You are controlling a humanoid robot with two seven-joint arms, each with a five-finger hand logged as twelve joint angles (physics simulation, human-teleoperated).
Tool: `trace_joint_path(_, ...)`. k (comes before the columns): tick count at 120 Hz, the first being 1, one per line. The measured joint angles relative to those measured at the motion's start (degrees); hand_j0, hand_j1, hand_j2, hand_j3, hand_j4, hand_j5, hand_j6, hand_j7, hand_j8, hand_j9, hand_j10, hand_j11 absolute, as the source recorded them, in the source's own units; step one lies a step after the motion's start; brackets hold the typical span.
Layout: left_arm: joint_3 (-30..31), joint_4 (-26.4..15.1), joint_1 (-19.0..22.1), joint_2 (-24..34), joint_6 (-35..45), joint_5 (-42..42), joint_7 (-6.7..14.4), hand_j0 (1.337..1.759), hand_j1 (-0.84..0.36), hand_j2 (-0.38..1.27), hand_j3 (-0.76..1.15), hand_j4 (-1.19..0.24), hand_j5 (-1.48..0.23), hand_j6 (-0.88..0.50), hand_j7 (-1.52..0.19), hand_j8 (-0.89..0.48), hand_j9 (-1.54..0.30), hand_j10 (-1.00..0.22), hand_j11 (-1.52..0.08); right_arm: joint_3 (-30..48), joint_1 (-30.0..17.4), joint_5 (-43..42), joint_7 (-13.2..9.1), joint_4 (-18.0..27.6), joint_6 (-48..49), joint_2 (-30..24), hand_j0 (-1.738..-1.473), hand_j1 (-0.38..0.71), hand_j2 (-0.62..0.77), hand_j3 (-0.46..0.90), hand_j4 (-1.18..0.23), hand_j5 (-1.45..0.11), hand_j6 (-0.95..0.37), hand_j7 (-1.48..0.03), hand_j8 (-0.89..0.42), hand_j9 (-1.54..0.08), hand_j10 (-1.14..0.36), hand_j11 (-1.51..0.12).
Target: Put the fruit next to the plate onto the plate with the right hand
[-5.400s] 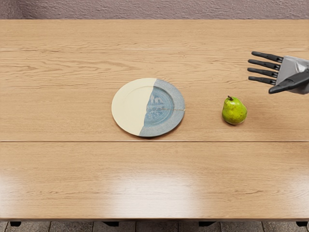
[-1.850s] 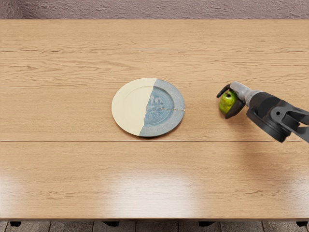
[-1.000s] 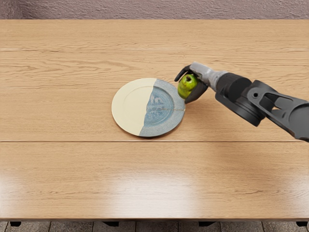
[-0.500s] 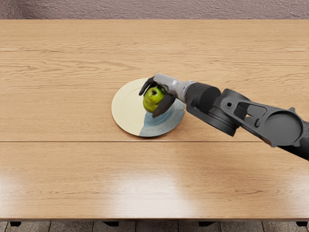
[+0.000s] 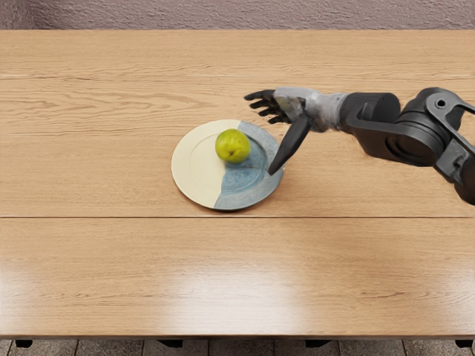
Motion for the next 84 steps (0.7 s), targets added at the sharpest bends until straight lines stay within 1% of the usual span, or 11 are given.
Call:
trace_joint_path(12,0.01,0.00,0.00,0.00,0.01,0.00,0.00,1.658,0.34,0.00,0.00,-0.01,-0.01,-0.01,-0.01,-0.01,-0.01,-0.01,-0.01,6.93,-4.99,5.97,0.00,0.00,10.02,-3.96,-1.658,-0.29,-0.01,0.00,-0.06,-0.07,-0.05,-0.07,-0.05,-0.07,-0.05,-0.07)
trace_joint_path(19,0.00,0.00,0.00,0.00,0.00,0.00,0.00,1.658,0.34,0.00,0.00,-0.01,-0.01,-0.01,-0.01,-0.01,-0.01,-0.01,-0.01,12.07,-8.91,7.87,0.00,0.00,15.02,-5.06,-1.658,-0.30,-0.01,0.00,-0.05,-0.07,-0.05,-0.06,-0.04,-0.07,-0.05,-0.06)
trace_joint_path(28,0.01,0.00,0.00,0.00,0.00,0.00,0.00,1.658,0.34,0.00,0.00,-0.01,-0.01,-0.01,-0.01,-0.01,-0.01,-0.01,-0.01,18.28,-13.76,9.87,0.00,0.00,18.55,-5.82,-1.658,-0.30,-0.01,0.00,-0.04,-0.06,-0.04,-0.06,-0.04,-0.06,-0.04,-0.06)
trace_joint_path(56,-0.04,0.00,0.00,0.00,-0.03,0.00,0.00,1.658,0.34,0.00,0.00,-0.01,-0.01,-0.01,-0.01,-0.01,-0.01,-0.01,-0.01,32.40,-25.75,16.06,0.00,-0.12,21.53,-6.75,-1.658,-0.31,-0.01,0.00,-0.03,-0.04,-0.03,-0.04,-0.03,-0.04,-0.03,-0.04)
trace_joint_path(71,-0.04,0.00,0.00,0.00,-0.06,0.00,0.00,1.658,0.34,0.00,0.00,-0.01,-0.01,-0.01,-0.01,-0.01,-0.01,-0.01,-0.01,40.11,-33.47,17.57,0.00,-0.22,21.78,-6.81,-1.658,-0.31,0.00,0.00,-0.03,-0.04,-0.03,-0.04,-0.03,-0.04,-0.03,-0.04)
trace_joint_path(84,-0.05,0.00,0.00,0.00,-0.07,0.01,0.00,1.658,0.34,0.00,0.00,-0.01,-0.01,-0.01,-0.01,-0.01,-0.01,-0.01,-0.01,45.00,-38.65,19.60,0.00,-0.94,21.85,-6.83,-1.658,-0.32,0.00,0.00,-0.03,-0.04,-0.03,-0.04,-0.03,-0.04,-0.03,-0.04)
